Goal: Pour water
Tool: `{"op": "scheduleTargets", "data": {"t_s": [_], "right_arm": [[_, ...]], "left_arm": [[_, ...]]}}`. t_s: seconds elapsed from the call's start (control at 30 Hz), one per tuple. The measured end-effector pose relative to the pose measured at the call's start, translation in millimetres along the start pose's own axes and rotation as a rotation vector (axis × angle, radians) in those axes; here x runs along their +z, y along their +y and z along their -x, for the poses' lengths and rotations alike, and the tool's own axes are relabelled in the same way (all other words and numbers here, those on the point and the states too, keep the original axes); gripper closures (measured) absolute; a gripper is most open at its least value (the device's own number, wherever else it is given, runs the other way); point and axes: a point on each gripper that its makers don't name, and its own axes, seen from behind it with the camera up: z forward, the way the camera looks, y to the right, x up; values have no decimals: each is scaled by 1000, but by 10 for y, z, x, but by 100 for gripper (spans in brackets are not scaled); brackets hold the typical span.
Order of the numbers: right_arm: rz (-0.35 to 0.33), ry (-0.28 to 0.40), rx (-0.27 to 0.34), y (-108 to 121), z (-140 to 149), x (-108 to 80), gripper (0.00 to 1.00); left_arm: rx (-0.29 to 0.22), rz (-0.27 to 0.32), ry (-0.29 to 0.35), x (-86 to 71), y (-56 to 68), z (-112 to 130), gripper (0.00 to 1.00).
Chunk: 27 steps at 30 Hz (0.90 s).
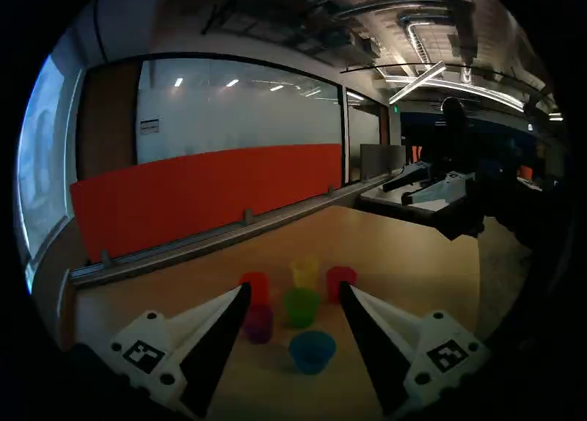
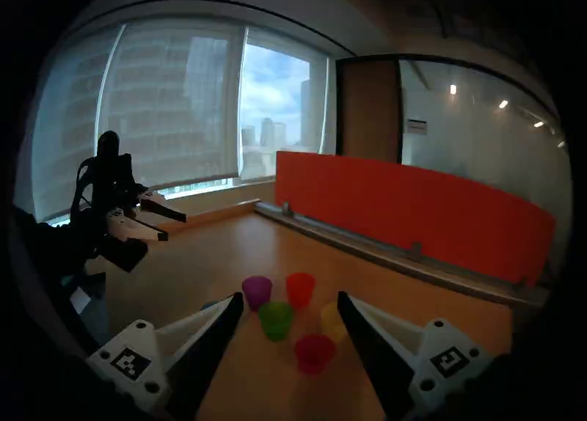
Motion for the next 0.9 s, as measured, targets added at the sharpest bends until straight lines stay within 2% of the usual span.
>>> {"op": "scheduleTargets", "data": {"t_s": [0.27,0.57,0.9], "right_arm": [[-19,-30,4,3,111,67,1],[-31,-94,6,62,354,186,1],[-41,-133,4,100,495,320,1]], "left_arm": [[-7,34,-28,62,83,126,11],[-7,72,-83,154,146,415,11],[-5,71,-140,241,90,748,11]]}}
